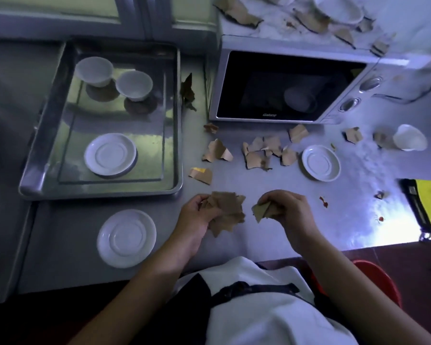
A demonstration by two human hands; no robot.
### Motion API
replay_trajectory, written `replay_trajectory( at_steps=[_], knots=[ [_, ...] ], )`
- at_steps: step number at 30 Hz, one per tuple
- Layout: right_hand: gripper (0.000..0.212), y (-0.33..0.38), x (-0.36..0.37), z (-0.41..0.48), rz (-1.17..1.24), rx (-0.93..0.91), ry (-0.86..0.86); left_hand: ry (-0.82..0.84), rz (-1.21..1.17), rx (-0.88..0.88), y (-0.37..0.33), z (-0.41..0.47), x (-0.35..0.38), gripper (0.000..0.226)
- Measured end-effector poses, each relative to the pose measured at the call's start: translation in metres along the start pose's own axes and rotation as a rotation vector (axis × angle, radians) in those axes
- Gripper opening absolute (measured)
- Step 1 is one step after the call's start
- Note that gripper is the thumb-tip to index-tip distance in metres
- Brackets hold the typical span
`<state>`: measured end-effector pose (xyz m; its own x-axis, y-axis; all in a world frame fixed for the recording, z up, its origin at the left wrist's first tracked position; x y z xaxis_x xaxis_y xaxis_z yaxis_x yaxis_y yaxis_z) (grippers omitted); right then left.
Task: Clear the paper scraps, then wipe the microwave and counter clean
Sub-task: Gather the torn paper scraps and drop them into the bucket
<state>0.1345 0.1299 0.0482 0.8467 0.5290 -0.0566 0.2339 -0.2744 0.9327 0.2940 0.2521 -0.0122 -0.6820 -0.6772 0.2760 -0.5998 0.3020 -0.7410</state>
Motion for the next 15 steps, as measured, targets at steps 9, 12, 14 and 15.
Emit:
replay_trajectory(
  at_steps=[9, 12, 14, 15],
  knots=[
    [0.017, 0.004, 0.021, -0.012, -0.369, -0.154, 0.147, 0.090, 0.134, 0.020, -0.005, -0.003, 0.007, 0.028],
    [0.019, 0.001, 0.027, -0.008, -0.511, -0.193, 0.069, 0.136, 0.160, 0.057, -0.007, -0.004, 0.005, 0.028],
    [0.021, 0.001, 0.030, -0.004, -0.559, -0.188, 0.038, 0.200, 0.178, 0.068, -0.008, -0.005, 0.002, 0.031],
    [0.021, 0.000, 0.030, -0.002, -0.566, -0.172, 0.039, 0.236, 0.170, 0.064, -0.008, -0.005, 0.001, 0.033]
  ],
)
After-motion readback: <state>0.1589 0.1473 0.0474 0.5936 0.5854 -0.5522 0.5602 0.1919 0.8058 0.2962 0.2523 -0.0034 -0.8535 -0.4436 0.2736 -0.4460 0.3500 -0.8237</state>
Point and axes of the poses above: each hand's wrist, its own z-axis towards the middle knuckle, its own x-axis out of the palm, y = z × x, the point moved 3 cm from there along z, towards the middle knuckle, and after that the axes turned 2 degrees about -x, right-handed, at the moved point
